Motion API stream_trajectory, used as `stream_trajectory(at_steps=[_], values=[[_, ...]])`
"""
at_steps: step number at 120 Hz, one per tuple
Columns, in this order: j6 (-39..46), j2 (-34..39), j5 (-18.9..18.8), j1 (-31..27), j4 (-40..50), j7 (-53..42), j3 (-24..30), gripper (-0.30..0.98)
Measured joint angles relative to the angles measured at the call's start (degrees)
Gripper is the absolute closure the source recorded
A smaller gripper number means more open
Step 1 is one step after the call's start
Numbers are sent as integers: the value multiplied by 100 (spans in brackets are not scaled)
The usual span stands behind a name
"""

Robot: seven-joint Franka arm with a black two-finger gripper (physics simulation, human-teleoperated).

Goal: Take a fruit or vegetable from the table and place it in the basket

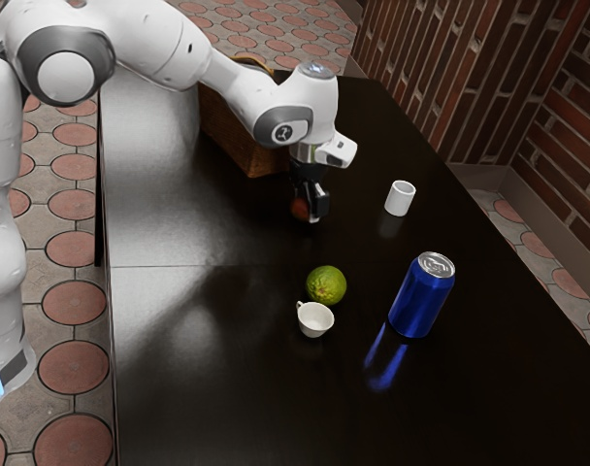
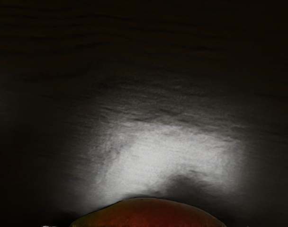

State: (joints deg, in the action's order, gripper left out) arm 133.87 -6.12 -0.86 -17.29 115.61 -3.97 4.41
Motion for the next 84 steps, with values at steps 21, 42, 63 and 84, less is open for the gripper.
stream_trajectory(at_steps=[21, 42, 63, 84], values=[[-25, 258, -44, 0, -86, 34, -14, 30], [-352, 415, -120, -90, -654, 76, -19, 34], [-923, 595, -248, -153, -1199, 101, -50, 35], [-1242, 732, -268, 119, -1398, 109, -446, 36]])
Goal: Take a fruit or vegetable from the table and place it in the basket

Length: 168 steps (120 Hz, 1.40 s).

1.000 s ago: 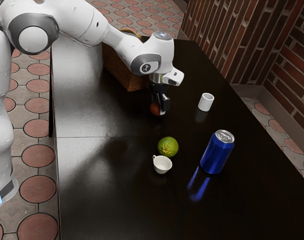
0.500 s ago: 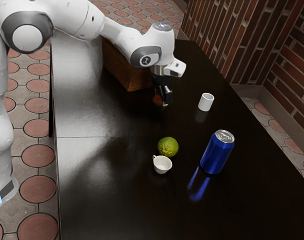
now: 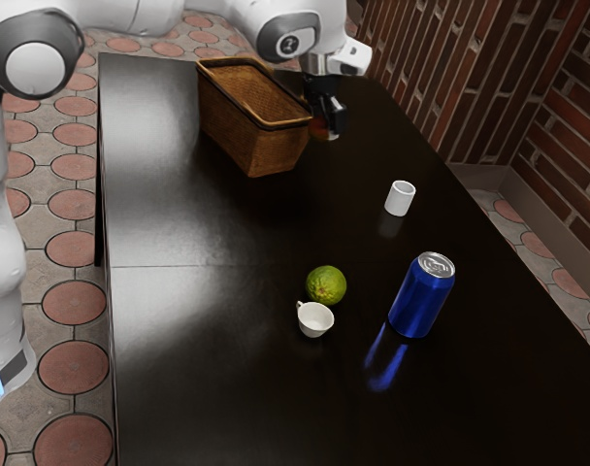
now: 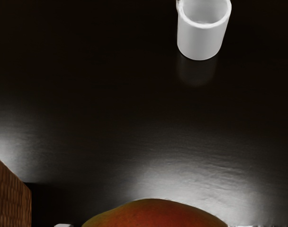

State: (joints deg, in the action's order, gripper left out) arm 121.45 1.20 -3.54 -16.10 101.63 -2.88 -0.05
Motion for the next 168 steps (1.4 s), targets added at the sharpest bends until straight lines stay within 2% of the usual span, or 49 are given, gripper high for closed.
stream_trajectory(at_steps=[13, 30, 62, 82, 87, 99, 105, 127, 168], values=[[-95, 9, 22, 177, -16, 2, -366, 36], [-152, -4, 41, -12, -95, 3, -679, 34], [-10, -123, 128, -992, -276, -6, -1155, 30], [529, -492, 270, -1834, -613, -7, -977, 29], [650, -587, 285, -1745, -671, -6, -859, 29], [857, -695, 343, -867, -675, -3, -728, 29], [851, -706, 375, -674, -694, -6, -742, 29], [588, -975, 413, -1003, -1216, -30, -761, 27], [339, -1385, 474, -1184, -1382, -71, -791, 28]])
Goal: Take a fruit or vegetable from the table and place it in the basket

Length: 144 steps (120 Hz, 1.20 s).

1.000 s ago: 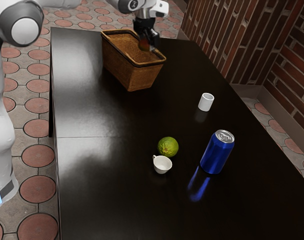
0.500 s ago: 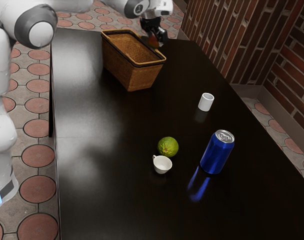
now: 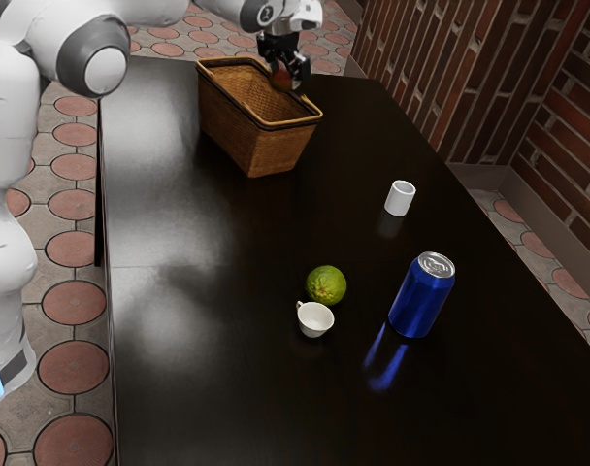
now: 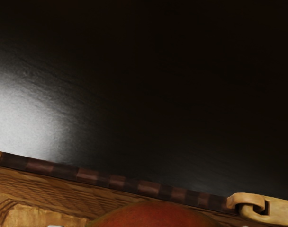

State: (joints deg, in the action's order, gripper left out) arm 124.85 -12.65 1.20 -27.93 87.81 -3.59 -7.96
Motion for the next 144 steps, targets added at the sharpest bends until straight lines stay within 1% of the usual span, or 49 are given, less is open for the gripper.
stream_trajectory(at_steps=[28, 48, 79, 110, 126, 140, 142, 144], values=[[-44, -73, 12, -202, 3, -17, 22, 28], [-61, -106, 11, -485, 6, -26, 188, 28], [-47, -512, 37, -584, -127, -38, 267, 28], [-33, -646, 88, -669, -137, -44, 245, 28], [-46, -655, 161, -677, -131, -57, 252, 14], [-62, -649, 201, -676, -131, -70, 249, 7], [-107, -589, 198, -669, -130, -72, 247, 7], [-284, -356, 177, -660, -214, -78, 257, 6]])
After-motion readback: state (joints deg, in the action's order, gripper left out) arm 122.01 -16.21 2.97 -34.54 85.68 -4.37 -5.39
